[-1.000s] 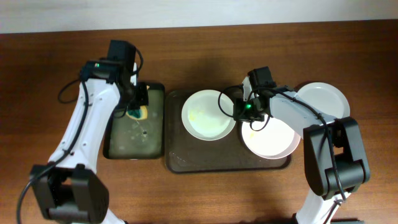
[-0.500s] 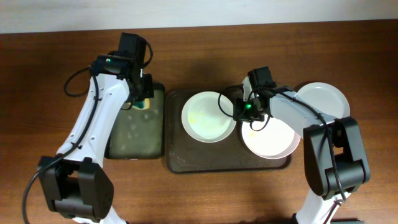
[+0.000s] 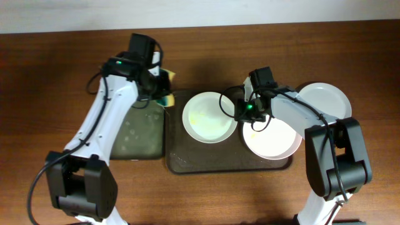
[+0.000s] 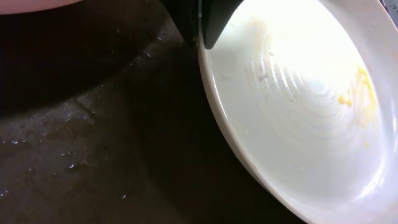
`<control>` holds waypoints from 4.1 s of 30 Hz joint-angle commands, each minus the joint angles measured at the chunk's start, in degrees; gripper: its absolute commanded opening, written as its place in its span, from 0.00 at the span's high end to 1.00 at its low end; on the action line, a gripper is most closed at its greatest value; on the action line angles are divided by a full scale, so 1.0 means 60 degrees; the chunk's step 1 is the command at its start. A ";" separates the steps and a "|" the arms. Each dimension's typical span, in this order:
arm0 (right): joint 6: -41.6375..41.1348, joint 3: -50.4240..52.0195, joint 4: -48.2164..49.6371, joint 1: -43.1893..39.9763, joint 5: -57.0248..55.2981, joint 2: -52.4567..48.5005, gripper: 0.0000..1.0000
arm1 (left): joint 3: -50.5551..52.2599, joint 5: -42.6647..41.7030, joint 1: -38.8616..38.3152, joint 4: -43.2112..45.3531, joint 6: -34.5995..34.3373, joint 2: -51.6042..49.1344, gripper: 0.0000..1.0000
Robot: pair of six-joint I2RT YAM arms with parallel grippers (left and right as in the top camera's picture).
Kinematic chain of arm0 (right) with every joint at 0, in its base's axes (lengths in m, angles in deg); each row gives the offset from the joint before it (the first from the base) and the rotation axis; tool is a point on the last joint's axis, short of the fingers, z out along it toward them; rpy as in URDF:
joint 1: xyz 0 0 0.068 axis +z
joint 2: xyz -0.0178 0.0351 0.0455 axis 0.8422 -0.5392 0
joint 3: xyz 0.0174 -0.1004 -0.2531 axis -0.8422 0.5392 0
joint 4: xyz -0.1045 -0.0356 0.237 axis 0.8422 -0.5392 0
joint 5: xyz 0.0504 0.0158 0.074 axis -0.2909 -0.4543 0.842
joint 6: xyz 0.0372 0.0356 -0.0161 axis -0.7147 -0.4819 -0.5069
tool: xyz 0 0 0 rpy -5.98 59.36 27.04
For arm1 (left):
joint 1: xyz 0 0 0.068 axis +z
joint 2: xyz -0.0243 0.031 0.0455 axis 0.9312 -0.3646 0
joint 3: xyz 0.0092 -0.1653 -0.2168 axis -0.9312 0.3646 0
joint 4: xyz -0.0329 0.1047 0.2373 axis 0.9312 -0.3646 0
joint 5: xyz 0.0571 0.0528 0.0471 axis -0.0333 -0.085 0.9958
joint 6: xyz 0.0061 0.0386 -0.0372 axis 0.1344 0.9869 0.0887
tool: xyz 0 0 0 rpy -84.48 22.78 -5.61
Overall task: Clean dirty plates on tray and stack at the side
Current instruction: 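Dip the sponge in the water and carry it toward the bowl, then scrub inside the tilted white bowl with the sponge in the left gripper, then return the sponge to the black tray, release it, retract left arm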
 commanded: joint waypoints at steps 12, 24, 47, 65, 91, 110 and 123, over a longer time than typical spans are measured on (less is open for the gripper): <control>0.0091 -0.0138 -0.0007 0.0007 0.0055 -0.0066 0.96 | 0.0011 -0.0630 -0.1515 0.0699 -0.0805 -0.2047 1.00; 0.0091 -0.0138 -0.0022 0.0007 0.0055 -0.0066 0.96 | 0.0011 0.0244 -0.2135 0.0809 -0.1435 -0.2466 1.00; 0.0098 -0.0138 -0.0109 0.0007 0.0055 -0.0066 0.96 | 0.0011 0.1100 -0.2259 0.1151 -0.1173 -0.4113 1.00; 0.0284 -0.0138 -0.0142 0.0007 0.0055 -0.0066 0.96 | -0.0958 0.1311 -0.2084 0.2932 -0.0011 -0.4419 1.00; 0.0317 -0.0138 -0.0117 0.0007 0.0055 -0.0066 0.96 | -0.2652 0.0474 -0.1953 0.0539 0.0091 -0.3453 1.00; 0.0317 -0.0138 -0.0091 0.0007 0.0055 -0.0066 0.96 | -0.2233 0.2612 0.0146 -0.3865 0.0047 -0.0703 1.00; 0.0317 -0.0146 -0.0040 0.0007 0.0055 -0.0062 0.96 | 0.1472 0.3271 0.1082 -0.0794 -0.0594 -0.0703 1.00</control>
